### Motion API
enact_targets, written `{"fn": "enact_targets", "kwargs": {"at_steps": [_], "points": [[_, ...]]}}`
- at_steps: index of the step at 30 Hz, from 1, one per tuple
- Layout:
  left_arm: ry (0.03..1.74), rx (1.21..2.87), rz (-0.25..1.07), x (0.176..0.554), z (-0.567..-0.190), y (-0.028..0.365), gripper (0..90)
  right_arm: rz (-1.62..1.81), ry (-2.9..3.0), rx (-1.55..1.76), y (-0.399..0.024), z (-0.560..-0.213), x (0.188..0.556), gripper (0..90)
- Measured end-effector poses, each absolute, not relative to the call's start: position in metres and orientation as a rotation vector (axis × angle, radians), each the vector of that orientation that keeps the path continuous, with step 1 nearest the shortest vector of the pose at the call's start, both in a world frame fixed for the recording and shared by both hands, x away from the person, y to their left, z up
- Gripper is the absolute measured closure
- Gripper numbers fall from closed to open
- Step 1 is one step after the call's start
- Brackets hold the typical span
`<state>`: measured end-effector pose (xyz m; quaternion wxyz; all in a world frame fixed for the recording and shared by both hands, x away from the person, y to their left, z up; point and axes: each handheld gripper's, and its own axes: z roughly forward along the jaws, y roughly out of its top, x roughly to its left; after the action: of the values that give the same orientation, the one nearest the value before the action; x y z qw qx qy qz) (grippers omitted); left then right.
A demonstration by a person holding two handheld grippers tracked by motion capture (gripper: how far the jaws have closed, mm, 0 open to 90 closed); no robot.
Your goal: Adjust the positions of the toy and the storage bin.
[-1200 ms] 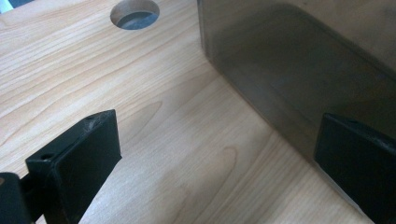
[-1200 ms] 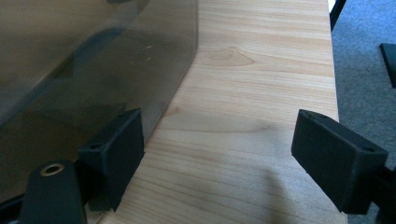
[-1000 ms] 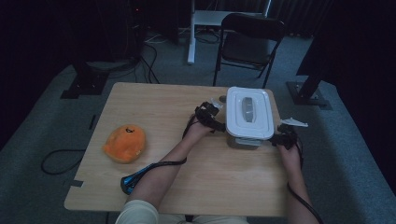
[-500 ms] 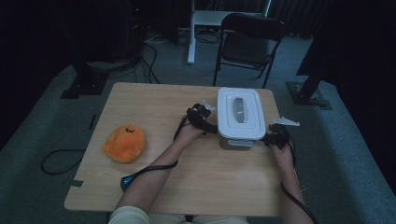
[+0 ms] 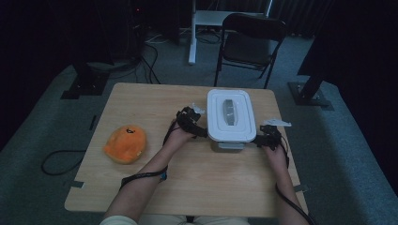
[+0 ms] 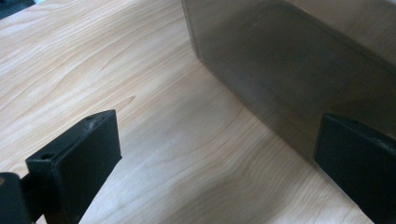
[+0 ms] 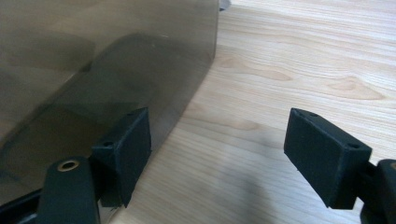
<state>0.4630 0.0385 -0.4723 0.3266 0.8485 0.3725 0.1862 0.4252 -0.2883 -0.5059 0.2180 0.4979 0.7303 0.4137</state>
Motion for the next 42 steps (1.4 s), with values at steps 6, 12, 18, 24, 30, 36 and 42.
{"fn": "enact_targets", "kwargs": {"at_steps": [6,12,18,24,30,36,42], "points": [[0.978,2.226,0.496,0.455,-0.472,0.052,1.3,1.166,2.051,1.345,-0.277,-0.506,0.421,23.0],[0.975,2.232,0.509,0.447,-0.471,0.062,1.3,1.168,2.065,1.313,-0.266,-0.505,0.416,23.1],[0.977,2.219,0.503,0.438,-0.472,0.071,1.3,1.194,2.078,1.297,-0.26,-0.505,0.409,23.3],[0.969,2.225,0.502,0.431,-0.473,0.077,1.3,1.22,2.084,1.278,-0.256,-0.506,0.4,23.2],[0.973,2.239,0.46,0.437,-0.483,0.081,1.2,1.199,2.086,1.303,-0.26,-0.511,0.401,16.2],[1.033,2.227,0.456,0.452,-0.49,0.085,1.2,1.152,2.059,1.38,-0.265,-0.518,0.416,16.2],[1.062,2.197,0.449,0.465,-0.491,0.083,1.2,1.154,2.055,1.416,-0.265,-0.516,0.433,16.1]]}}
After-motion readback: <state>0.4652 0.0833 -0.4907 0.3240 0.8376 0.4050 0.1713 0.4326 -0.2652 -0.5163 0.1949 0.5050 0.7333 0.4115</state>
